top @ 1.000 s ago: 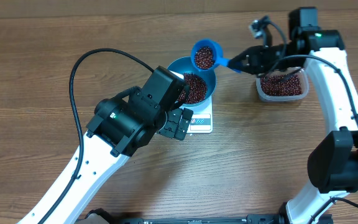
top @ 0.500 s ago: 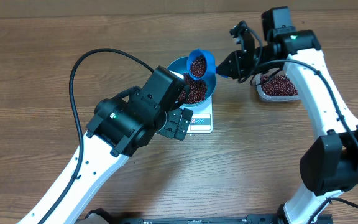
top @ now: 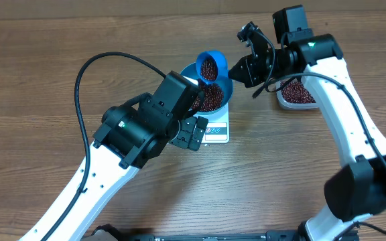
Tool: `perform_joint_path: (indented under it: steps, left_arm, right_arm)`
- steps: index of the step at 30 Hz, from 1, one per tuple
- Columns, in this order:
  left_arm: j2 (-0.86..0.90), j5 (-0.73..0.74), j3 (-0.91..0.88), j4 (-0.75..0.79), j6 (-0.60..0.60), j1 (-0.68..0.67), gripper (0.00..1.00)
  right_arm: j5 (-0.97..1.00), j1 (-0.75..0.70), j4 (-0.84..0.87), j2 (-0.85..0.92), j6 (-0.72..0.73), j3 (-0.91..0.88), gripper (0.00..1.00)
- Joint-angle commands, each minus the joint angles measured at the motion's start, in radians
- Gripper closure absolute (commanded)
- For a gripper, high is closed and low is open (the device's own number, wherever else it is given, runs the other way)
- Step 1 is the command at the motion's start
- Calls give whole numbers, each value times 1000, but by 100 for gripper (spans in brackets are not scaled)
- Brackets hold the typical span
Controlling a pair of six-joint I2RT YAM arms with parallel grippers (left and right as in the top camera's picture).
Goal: Scoop item into bowl and weigh 150g on scale
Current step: 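Tilt the scoop over the bowl with the right gripper, pouring slowly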
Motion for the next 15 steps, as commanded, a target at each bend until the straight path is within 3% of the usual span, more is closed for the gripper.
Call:
perform_joint_path:
  steps: [1,10,15]
  left_arm:
    - [1,-6,20,0,19,2,0]
    - [1,-6,20,0,19,2,0]
    - [1,-6,20,0,19,2,0]
  right_arm:
    - [-4,11,21,-80,-44,35,96]
    - [-4,27,-7,-82,-149,35,96]
    - [56,27,13,-82,-98,35,96]
